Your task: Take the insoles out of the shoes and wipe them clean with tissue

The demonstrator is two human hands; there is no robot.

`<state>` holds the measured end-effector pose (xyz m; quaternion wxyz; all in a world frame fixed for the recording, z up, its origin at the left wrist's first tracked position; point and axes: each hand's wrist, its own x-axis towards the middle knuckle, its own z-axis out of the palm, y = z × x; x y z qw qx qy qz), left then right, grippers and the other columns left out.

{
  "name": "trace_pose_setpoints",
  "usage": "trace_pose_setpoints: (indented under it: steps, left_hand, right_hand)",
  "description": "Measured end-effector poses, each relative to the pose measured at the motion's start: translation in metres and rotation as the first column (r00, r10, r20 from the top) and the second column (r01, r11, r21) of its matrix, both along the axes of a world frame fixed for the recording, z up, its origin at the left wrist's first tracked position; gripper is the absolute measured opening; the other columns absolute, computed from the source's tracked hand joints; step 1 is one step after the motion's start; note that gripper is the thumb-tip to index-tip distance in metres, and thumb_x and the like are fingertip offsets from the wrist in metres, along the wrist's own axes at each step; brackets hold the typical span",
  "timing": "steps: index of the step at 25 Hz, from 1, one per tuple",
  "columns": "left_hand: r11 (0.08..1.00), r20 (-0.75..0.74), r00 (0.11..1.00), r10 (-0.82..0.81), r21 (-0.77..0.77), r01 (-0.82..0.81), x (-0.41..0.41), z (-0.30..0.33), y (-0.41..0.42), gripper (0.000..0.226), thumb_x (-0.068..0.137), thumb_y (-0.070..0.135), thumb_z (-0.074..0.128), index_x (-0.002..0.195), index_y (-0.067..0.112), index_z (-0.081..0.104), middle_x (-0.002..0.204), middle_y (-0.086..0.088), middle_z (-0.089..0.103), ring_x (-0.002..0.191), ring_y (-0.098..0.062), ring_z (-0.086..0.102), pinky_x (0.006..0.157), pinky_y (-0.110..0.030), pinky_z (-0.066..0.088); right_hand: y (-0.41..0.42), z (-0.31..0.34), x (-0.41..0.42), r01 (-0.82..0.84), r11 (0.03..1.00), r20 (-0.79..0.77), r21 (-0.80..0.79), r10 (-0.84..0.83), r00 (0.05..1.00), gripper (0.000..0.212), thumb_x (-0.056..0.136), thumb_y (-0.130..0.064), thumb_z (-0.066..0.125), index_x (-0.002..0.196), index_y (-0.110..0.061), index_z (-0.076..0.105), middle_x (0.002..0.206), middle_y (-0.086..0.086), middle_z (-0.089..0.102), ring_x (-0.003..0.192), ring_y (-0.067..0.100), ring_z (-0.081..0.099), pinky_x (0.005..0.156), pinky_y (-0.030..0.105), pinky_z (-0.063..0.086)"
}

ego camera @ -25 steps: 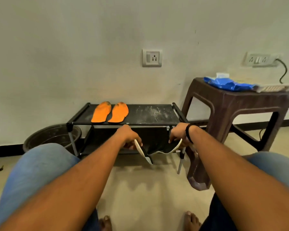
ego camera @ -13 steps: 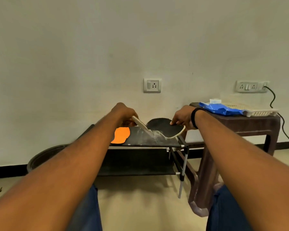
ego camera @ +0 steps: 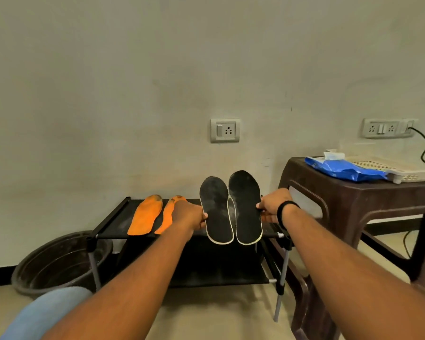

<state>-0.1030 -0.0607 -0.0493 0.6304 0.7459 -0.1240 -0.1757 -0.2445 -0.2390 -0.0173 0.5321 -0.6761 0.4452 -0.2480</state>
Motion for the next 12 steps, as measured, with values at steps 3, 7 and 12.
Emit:
trace_pose_setpoints:
  steps: [3,7,12]
  left_hand:
    - [0.998,0.035,0.999,0.024,0.049,-0.026,0.024,-0.017,-0.022,0.014,0.084,-0.005,0.071,0.071,-0.001,0.068,0.087,-0.022,0.073,0.083,-0.034,0.074,0.08,-0.054,0.062]
    - [0.993,0.038,0.999,0.007,0.121,-0.012,0.057,-0.031,-0.05,0.002,0.088,-0.003,0.071,0.089,-0.005,0.072,0.091,-0.018,0.072,0.084,-0.03,0.073,0.08,-0.048,0.063]
    - [0.995,-0.097,0.995,0.005,0.098,0.005,0.068,-0.056,-0.068,0.012,0.086,-0.014,0.067,0.097,-0.012,0.068,0.099,-0.022,0.07,0.086,-0.032,0.072,0.076,-0.046,0.063]
  right_hand:
    - [-0.023,-0.028,0.017,0.034,0.993,0.034,0.11,-0.038,0.999,0.015,0.081,0.011,0.067,0.096,0.005,0.068,0.091,0.021,0.072,0.082,0.035,0.072,0.069,0.051,0.061]
    - [-0.048,-0.05,0.038,0.049,0.987,0.071,0.156,-0.061,0.996,0.01,0.082,0.01,0.068,0.09,0.003,0.067,0.09,0.018,0.071,0.085,0.035,0.071,0.076,0.05,0.061]
    - [-0.066,-0.072,0.056,0.015,0.989,0.059,0.147,-0.024,0.998,0.015,0.086,0.007,0.064,0.076,-0.004,0.06,0.082,0.014,0.066,0.074,0.026,0.068,0.073,0.039,0.061]
